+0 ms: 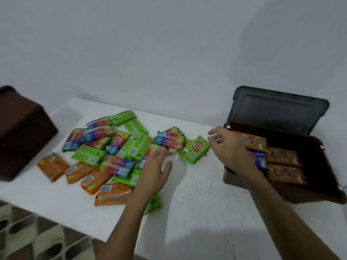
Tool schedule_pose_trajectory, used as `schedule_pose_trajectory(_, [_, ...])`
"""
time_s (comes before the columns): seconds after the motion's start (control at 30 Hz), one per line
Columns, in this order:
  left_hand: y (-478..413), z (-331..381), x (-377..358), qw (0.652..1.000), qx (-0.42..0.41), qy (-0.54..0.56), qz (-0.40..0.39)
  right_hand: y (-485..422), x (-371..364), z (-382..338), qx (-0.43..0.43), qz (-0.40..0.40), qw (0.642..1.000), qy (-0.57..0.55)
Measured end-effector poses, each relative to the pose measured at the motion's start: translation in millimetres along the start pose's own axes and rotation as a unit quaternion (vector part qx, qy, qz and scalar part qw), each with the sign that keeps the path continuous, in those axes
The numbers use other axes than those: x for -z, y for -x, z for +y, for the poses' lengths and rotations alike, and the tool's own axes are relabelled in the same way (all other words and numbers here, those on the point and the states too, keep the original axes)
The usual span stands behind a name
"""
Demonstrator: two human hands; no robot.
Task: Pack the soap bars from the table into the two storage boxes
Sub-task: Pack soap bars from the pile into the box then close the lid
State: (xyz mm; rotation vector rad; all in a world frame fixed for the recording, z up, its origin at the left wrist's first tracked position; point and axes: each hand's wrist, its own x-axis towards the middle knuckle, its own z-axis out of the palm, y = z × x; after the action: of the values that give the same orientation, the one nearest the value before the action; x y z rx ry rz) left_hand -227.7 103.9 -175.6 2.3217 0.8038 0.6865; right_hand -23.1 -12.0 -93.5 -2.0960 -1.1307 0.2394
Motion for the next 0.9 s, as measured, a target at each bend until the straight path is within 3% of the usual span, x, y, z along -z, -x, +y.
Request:
schedule_pose_trajectory(0.1, [19.0,-42.7,35.5,0.997,0.069,-0.029,0.029,-6.8,-54.3,-41.1,0.007,-0.058,0.998,0.004])
schedule_pose_trajectory(0.23, [45.5,-92.3,81.4,0.987,0.123,-0.078,0.060,-3.4,-121.1,-89.0,0.102,-0.138,0.985,0.004])
schedule_pose_trajectory(0.47, [82.2,-149.6,134.2,0.972,0.195,-0.121,0.038,35.3,-210.7,-125.2,0.272,-0.334,0.900,0.071])
schedule_pose_trajectory(0.7, [86.6,-166.3,134.4,0.969,0.223,-0.107,-0.004,50.3,-240.4,-131.3,0.352,-0.336,0.843,0.229])
schedule_pose_trajectory(0.9, [82.9,-173.4,139.7,0.969,0.207,-0.128,-0.046,53.7,-250.4,-136.9,0.359,-0.312,0.842,0.254])
